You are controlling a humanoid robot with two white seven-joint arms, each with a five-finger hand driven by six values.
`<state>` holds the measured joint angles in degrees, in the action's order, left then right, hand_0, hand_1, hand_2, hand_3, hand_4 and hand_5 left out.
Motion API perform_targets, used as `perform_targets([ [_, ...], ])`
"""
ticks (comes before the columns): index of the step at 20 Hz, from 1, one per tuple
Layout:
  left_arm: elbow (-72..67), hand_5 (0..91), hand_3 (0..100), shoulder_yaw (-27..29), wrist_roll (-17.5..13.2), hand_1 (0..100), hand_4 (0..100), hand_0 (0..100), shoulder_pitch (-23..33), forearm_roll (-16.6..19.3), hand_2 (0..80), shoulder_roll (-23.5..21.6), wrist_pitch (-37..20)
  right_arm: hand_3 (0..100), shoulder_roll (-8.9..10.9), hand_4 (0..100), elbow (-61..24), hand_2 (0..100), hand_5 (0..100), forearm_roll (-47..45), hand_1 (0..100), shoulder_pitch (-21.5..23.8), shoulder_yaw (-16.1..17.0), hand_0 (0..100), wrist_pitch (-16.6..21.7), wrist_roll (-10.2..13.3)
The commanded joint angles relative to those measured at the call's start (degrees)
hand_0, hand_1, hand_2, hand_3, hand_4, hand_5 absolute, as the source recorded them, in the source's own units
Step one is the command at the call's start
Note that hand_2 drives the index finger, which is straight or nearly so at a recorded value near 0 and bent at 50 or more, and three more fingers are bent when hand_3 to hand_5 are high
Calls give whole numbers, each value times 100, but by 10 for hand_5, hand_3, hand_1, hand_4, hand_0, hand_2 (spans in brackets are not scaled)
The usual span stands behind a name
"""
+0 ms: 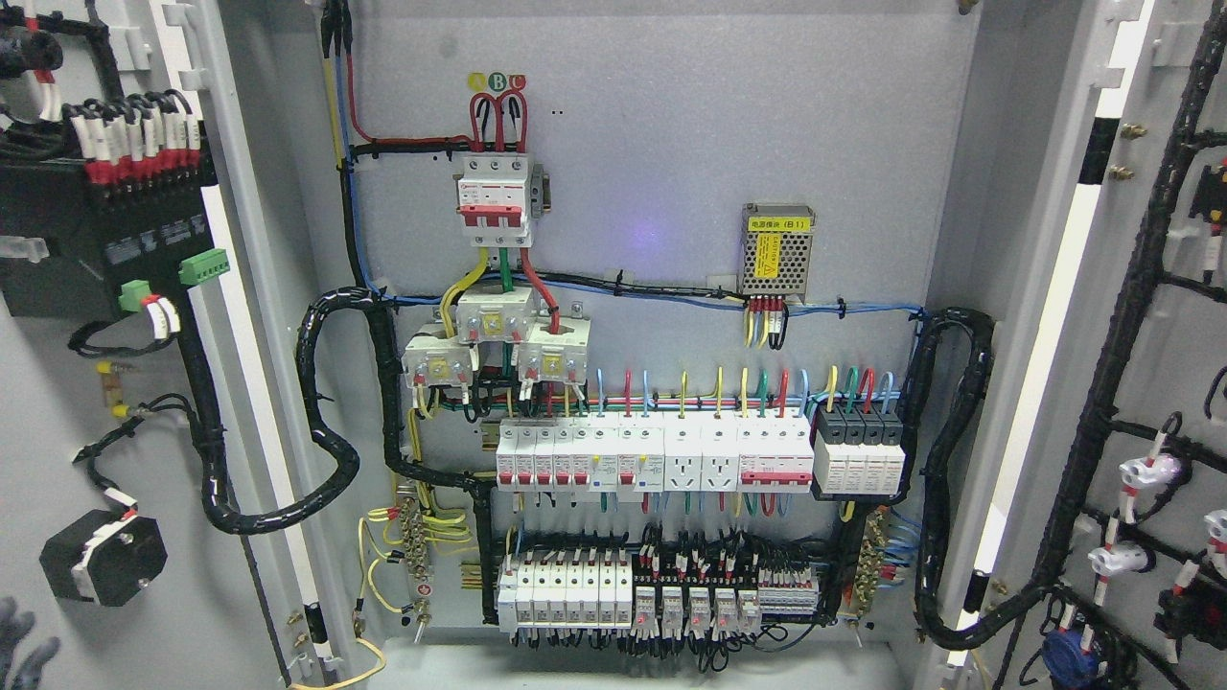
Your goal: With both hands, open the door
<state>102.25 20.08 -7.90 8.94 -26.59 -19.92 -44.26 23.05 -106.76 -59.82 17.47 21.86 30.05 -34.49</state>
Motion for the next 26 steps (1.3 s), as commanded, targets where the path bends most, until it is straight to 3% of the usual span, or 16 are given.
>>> perform_targets([
  [1, -2348, 0, 0, 1111, -10, 0, 0, 0, -945, -373, 0, -1312, -4407, 0, 6, 0, 427, 0, 0, -135, 0, 28, 328, 0, 1, 3],
  [11, -4133, 0, 0, 1174, -27, 0, 0, 0, -1728, -364, 0, -1735, -4389, 0, -12, 0, 454, 0, 0, -135, 0, 55, 433, 0, 10, 3],
  [20, -4206, 0, 0, 1033, -19, 0, 0, 0, -1764, -390, 0, -1788, -4345, 0, -73, 0, 445, 0, 0, -135, 0, 134, 522, 0, 10, -5],
  [24, -3390, 0, 0, 472, -19, 0, 0, 0, -1667, -969, 0, -1761, -4319, 0, -73, 0, 331, 0, 0, -135, 0, 230, 434, 0, 27, -6],
  [26, -2880, 0, 0, 216, -19, 0, 0, 0, -1553, -1076, 0, -1744, -4118, 0, -64, 0, 130, 0, 0, -161, 0, 361, 407, 0, 27, -14],
])
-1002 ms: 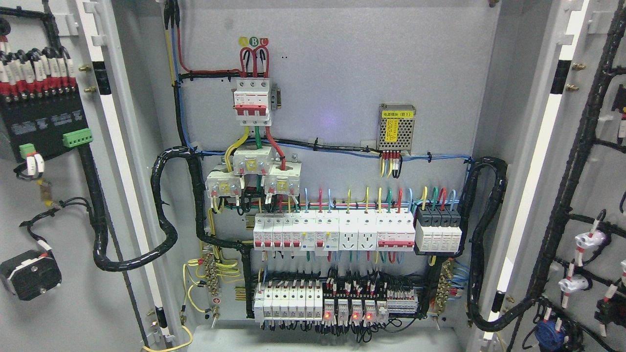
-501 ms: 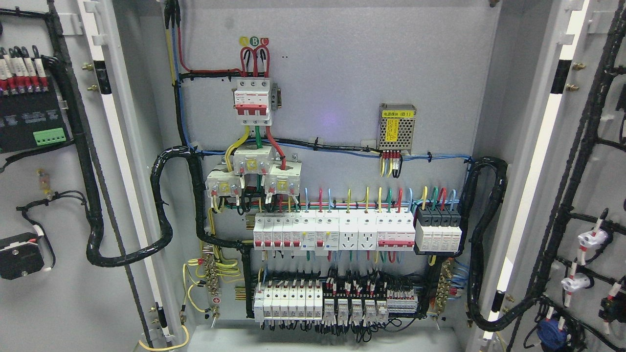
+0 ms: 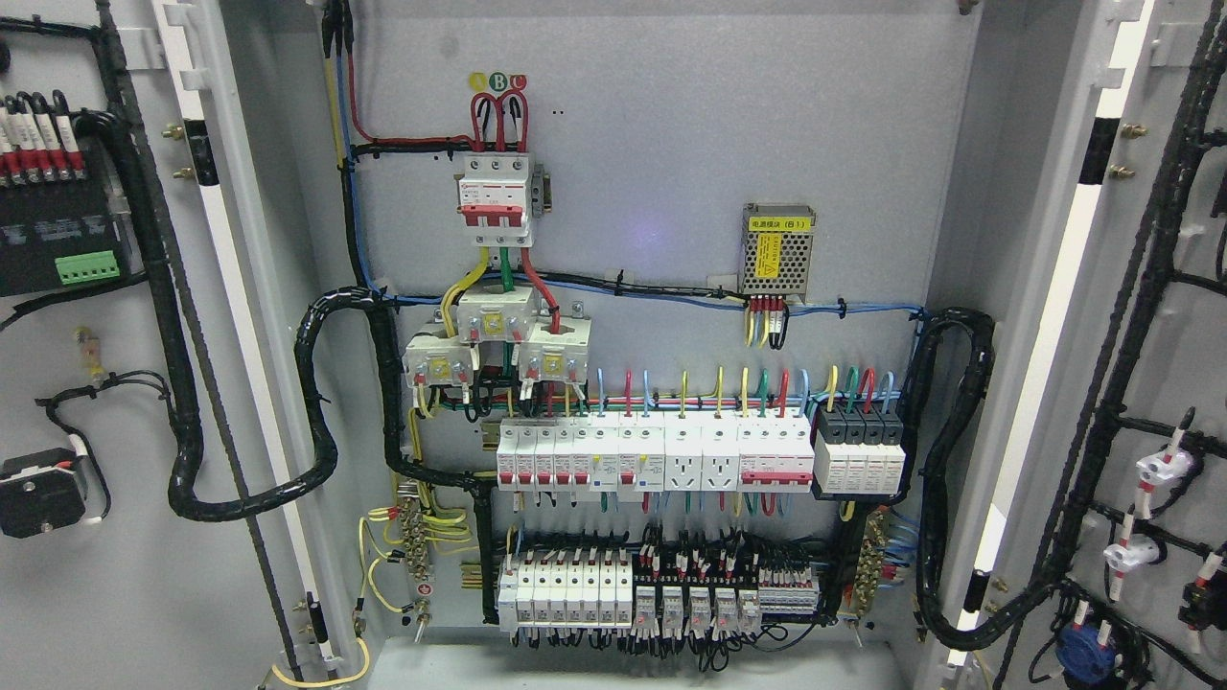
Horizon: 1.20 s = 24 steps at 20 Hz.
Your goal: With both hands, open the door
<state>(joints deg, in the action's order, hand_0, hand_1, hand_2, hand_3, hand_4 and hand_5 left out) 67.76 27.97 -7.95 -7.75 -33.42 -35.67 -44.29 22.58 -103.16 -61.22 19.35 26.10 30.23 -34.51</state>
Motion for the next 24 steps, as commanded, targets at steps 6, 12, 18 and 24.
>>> perform_targets([
  [6, 1923, 0, 0, -845, -5, 0, 0, 0, 642, -490, 0, -36, -3956, 0, 1, 0, -1144, 0, 0, -13, 0, 727, -561, 0, 53, -47],
  [12, 2960, 0, 0, -1540, -22, 0, 0, 0, 1161, -368, 0, 173, -3965, 0, 28, 0, -1215, 0, 0, 48, 0, 719, -1211, 0, 53, -56],
  [18, 3244, 0, 0, -2637, -13, 0, 0, 0, 1259, 694, 0, 955, -3965, 0, 45, 0, -1215, 0, 0, 136, 0, 693, -2036, 0, 36, -64],
  [24, 2289, 0, 0, -4114, -14, 0, 0, 0, 1364, 2600, 0, 2281, -3974, 0, 1, 0, -611, 0, 0, 2225, 0, 702, -3574, 0, 18, -56],
])
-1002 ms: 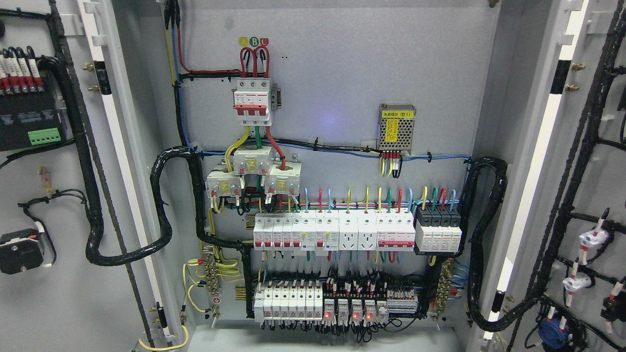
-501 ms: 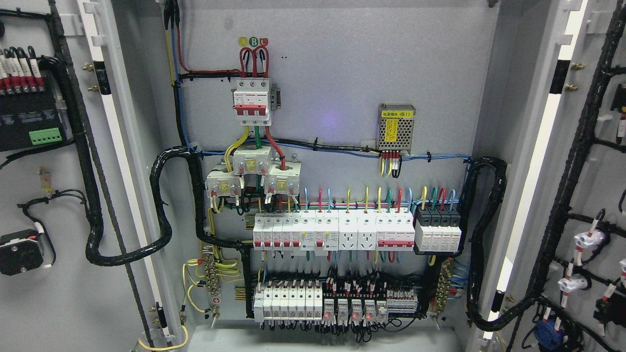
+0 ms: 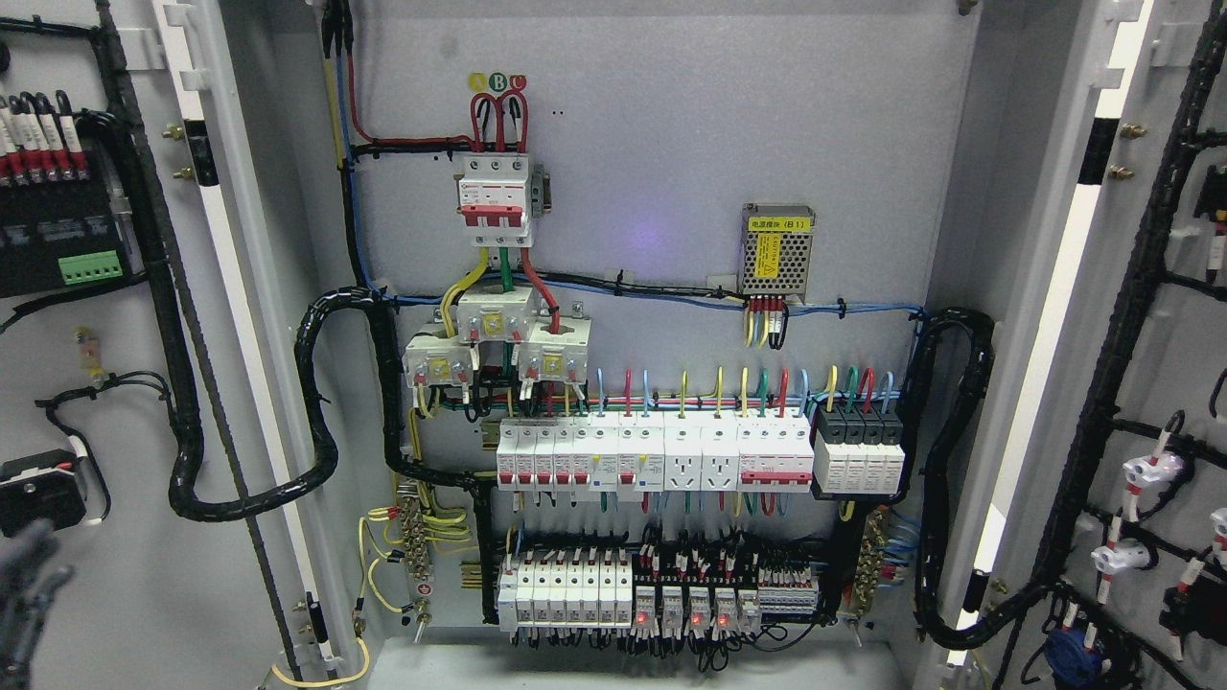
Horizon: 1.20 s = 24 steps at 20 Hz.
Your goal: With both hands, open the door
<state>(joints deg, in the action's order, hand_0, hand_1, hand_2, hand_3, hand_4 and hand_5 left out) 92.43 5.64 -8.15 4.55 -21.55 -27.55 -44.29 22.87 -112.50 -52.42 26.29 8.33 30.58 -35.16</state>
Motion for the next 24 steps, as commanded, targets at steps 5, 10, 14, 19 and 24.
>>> perform_targets([
  [5, -2996, 0, 0, -2085, 7, 0, 0, 0, 301, 2216, 0, 2445, -3956, 0, -423, 0, 1981, 0, 0, 2497, 0, -28, -2511, 0, -26, 9],
  [10, -6380, 0, 0, -1875, -2, 0, 0, 0, -111, 2172, 0, 3018, -3947, 0, -1309, 0, 5397, 0, 0, 3255, 0, -711, -2802, 0, -26, 1],
  [14, -8553, 0, 0, -858, -20, 0, 0, 0, -551, 2190, 0, 3378, -3562, 0, -1846, 0, 8632, 0, 0, 3247, 0, -1800, -2750, 0, -26, 9],
  [19, -9901, 0, 0, -38, -28, 0, 0, 0, -745, 2172, 0, 3379, -535, 0, -2322, 0, 11021, 0, 0, 3247, 0, -2444, -2241, 0, -874, 333],
  [24, -9893, 0, 0, 60, -28, 0, 0, 0, -727, 2190, 0, 3326, 2369, 0, -2322, 0, 11021, 0, 0, 3316, 0, -2462, -2116, 0, -2134, 2817],
])
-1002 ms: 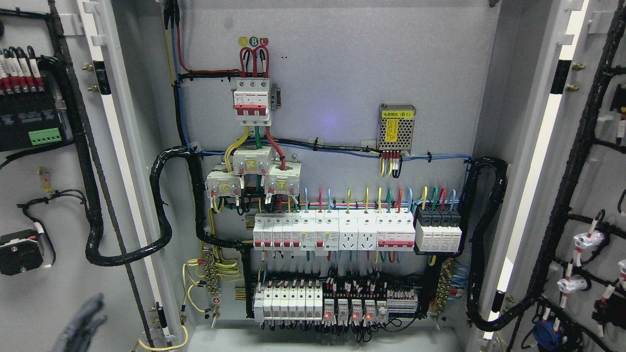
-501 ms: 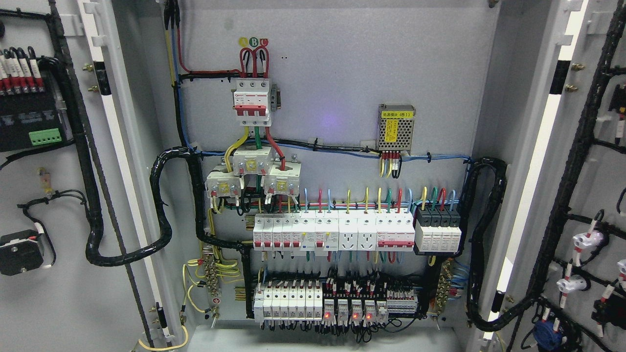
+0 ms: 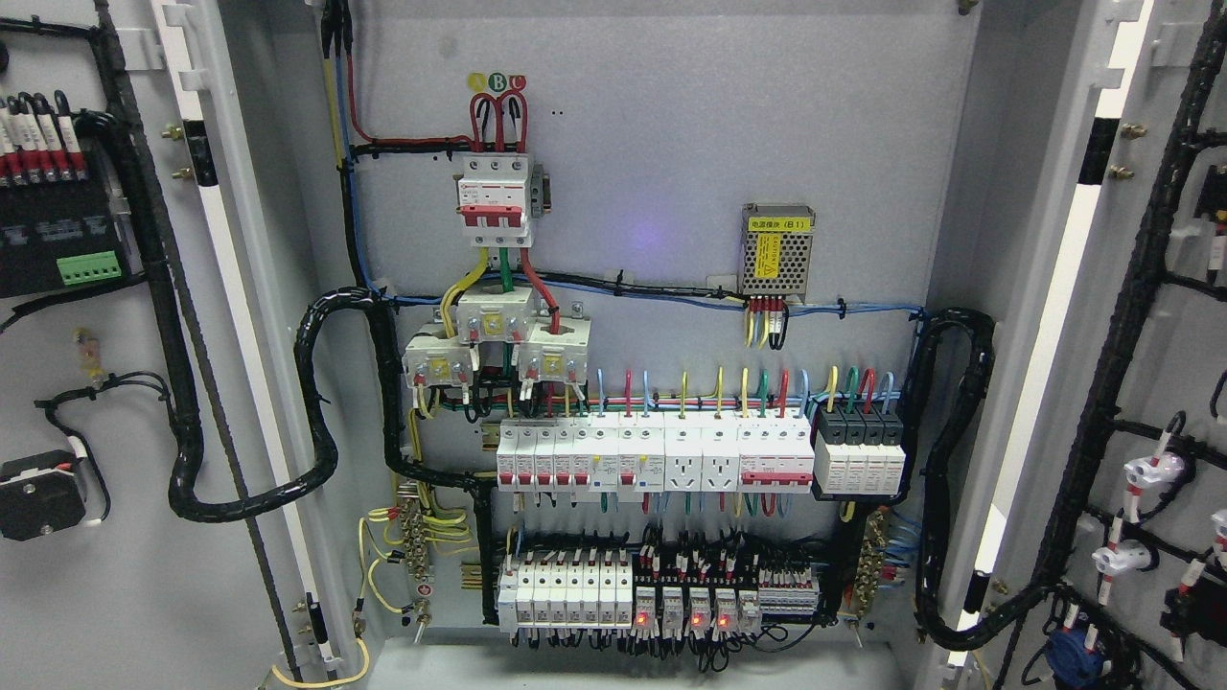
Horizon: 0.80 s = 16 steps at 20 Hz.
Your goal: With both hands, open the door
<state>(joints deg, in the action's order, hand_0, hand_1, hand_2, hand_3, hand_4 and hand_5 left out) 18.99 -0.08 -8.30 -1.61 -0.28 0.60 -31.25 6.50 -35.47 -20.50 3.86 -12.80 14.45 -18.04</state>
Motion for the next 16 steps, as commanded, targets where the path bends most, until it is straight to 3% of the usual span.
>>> perform_targets([
  [1, -2550, 0, 0, 632, -14, 0, 0, 0, -111, 72, 0, 494, 1356, 0, -685, 0, 3310, 0, 0, 229, 0, -237, -4, 0, -757, 1362],
  [4, -2541, 0, 0, 641, -14, 0, 0, 0, -111, 72, 0, 458, 2489, 0, -685, 0, 3292, 0, 0, 764, 0, -237, 5, 0, -1469, 1391],
  [6, -2523, 0, 0, 641, -5, 0, 0, 0, -111, 63, 0, 458, 2904, 0, -685, 0, 3292, 0, 0, 1204, 0, -228, 31, 0, -1830, 1383],
  [12, -2479, 0, 0, 632, 4, 0, 0, 0, -94, 72, 0, 450, 2958, 0, -712, 0, 3301, 0, 0, 1312, 0, -219, 145, 0, -2130, 1269],
  [16, -2462, 0, 0, 632, -22, 0, 0, 0, -59, 37, 0, 441, 2880, 0, -720, 0, 3292, 0, 0, 1320, 0, -219, 655, 0, -2139, 1198],
])
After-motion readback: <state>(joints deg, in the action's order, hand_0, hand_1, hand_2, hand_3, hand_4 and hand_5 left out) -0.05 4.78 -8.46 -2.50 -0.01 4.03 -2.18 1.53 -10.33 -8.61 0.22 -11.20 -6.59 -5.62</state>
